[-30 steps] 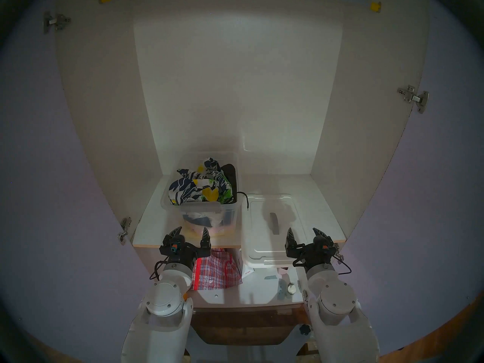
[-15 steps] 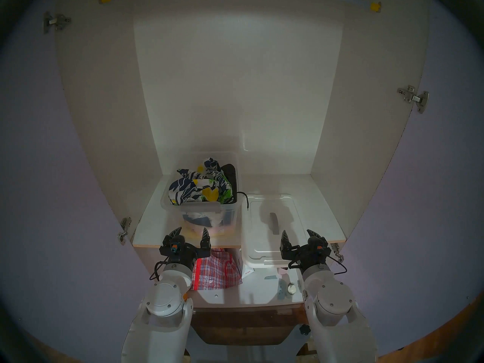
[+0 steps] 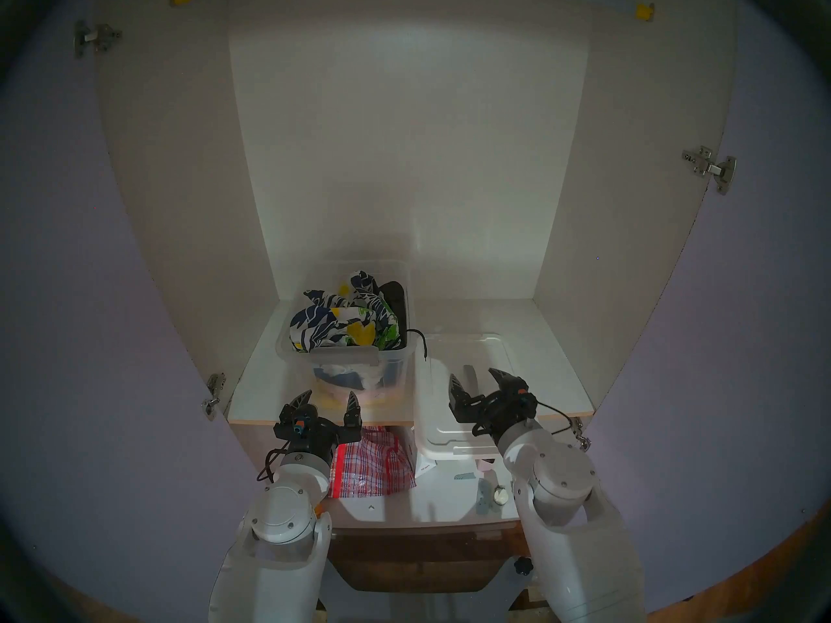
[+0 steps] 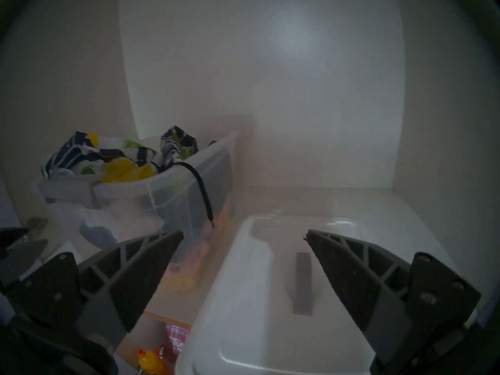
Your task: Take clothing out of the storage bin and put the lid back on the bin
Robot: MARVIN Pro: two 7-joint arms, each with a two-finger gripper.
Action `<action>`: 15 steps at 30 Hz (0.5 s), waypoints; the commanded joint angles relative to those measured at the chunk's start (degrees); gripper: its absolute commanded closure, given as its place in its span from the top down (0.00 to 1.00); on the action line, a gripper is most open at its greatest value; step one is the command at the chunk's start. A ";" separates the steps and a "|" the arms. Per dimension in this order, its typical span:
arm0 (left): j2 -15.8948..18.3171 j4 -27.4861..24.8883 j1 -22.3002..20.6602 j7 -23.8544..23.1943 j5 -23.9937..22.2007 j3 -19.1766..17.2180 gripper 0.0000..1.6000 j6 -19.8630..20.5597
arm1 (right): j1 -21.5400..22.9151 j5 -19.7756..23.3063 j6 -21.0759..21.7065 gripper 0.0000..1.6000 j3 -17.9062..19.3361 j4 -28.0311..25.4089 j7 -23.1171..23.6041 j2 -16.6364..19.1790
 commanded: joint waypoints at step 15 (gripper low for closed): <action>0.08 -1.52 -0.36 -0.26 -0.09 0.15 1.00 -0.26 | 9.81 -0.01 2.60 1.00 -4.73 0.92 15.20 -1.04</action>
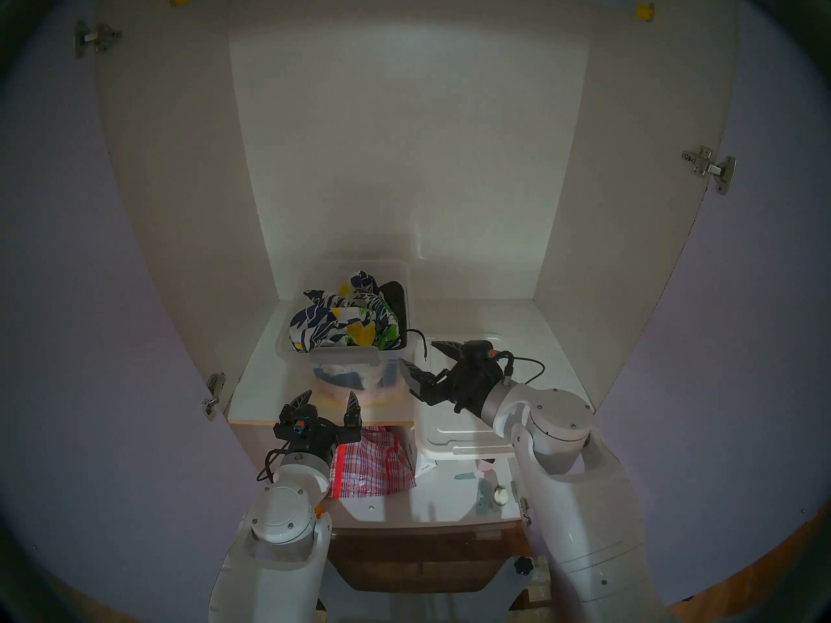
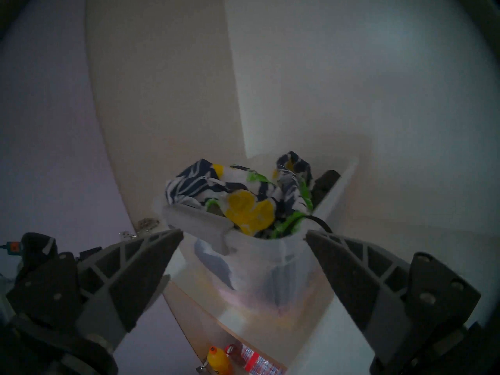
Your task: Take clothing out of the storage bin and put the lid back on the bin
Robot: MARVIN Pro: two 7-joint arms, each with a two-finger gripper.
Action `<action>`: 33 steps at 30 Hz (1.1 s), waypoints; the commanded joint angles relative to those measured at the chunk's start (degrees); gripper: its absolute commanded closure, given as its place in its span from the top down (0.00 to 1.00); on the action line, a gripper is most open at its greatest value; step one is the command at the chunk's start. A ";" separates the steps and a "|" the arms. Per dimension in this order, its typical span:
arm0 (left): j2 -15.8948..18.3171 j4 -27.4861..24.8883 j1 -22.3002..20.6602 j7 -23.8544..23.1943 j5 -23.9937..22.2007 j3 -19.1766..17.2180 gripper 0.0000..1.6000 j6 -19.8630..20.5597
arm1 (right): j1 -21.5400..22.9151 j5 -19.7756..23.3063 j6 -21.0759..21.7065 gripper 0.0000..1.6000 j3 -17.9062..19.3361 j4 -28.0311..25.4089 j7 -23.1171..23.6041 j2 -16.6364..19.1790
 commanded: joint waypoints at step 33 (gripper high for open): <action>0.09 -1.43 -0.43 -0.19 -0.10 0.18 1.00 -0.30 | 28.89 -4.02 7.17 0.73 -24.12 32.81 -33.69 -17.15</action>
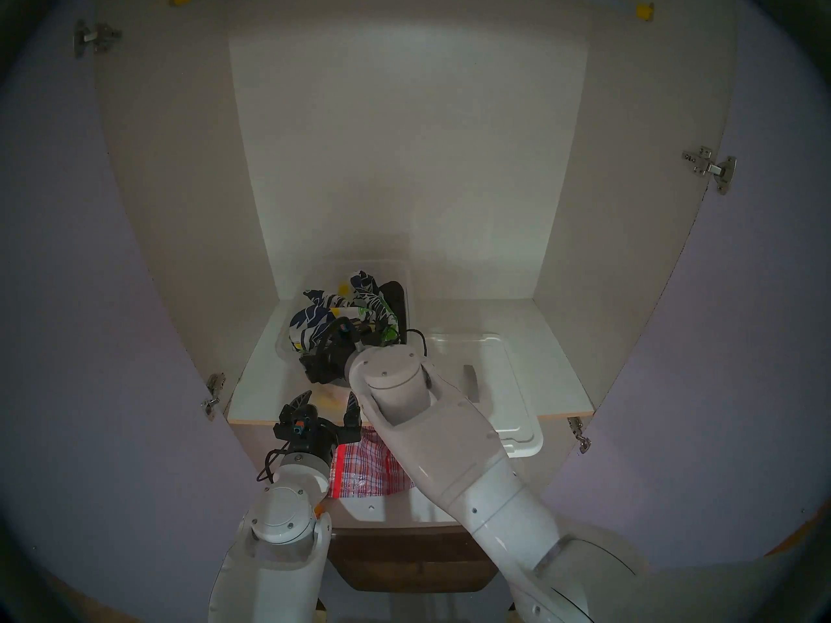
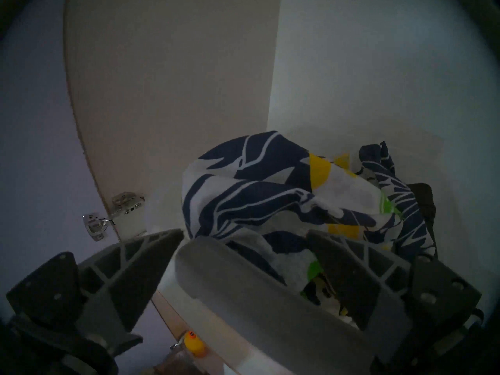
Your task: Take clothing out of the storage bin and put the lid back on the bin
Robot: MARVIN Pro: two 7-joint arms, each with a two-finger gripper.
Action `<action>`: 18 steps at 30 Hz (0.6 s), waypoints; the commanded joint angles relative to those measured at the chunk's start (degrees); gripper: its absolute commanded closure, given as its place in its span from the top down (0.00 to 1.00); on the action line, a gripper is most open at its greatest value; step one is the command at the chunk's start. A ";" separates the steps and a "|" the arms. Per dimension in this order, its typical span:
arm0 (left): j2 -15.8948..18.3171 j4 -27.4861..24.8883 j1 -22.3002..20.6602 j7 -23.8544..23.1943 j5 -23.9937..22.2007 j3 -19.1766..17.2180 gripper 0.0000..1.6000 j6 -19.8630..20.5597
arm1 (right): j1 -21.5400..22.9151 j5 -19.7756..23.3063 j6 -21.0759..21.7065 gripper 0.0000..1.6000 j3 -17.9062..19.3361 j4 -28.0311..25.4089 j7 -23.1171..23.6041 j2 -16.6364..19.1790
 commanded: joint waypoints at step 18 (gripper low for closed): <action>0.05 -1.43 -0.46 -0.21 -0.10 0.19 1.00 -0.33 | 3.07 7.72 -5.44 0.00 9.50 -7.04 -18.25 -4.37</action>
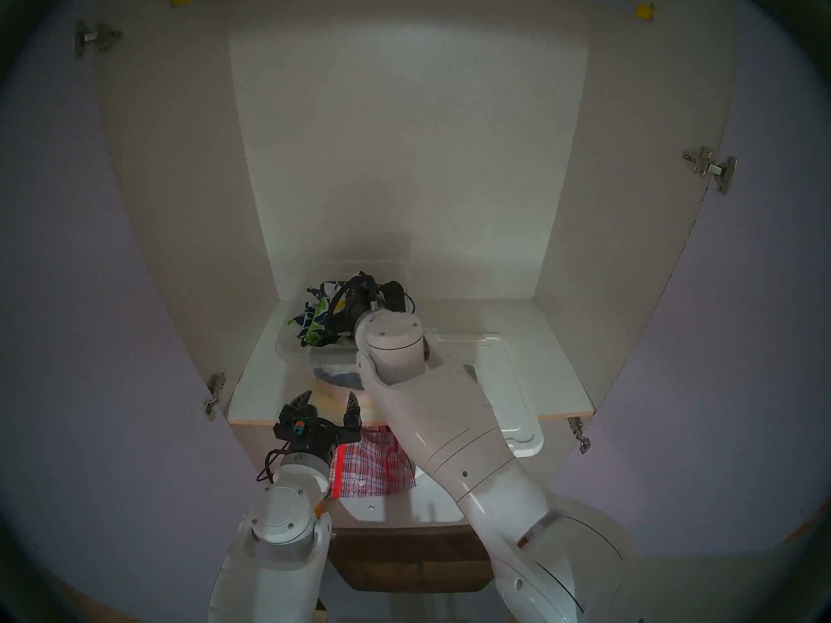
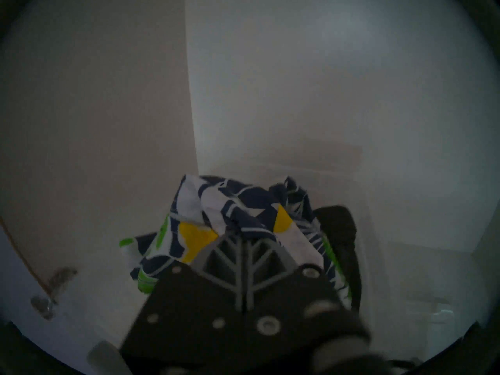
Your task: Take clothing out of the storage bin and put the lid back on the bin
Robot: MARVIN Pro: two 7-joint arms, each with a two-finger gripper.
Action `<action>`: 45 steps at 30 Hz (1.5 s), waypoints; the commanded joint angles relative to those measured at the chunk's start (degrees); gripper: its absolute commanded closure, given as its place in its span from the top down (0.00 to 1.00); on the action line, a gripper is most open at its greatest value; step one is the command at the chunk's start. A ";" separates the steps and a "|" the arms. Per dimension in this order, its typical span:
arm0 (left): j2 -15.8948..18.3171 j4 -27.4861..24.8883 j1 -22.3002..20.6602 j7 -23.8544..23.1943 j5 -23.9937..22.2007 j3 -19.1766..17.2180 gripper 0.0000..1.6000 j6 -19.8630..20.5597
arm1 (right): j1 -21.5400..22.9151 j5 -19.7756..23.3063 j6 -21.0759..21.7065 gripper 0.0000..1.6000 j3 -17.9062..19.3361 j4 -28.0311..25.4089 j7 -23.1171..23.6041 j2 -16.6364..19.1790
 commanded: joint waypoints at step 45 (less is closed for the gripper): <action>0.04 -1.10 -0.64 0.01 -0.06 0.25 1.00 -0.40 | 48.70 5.56 -20.16 0.00 41.27 43.02 -25.93 9.35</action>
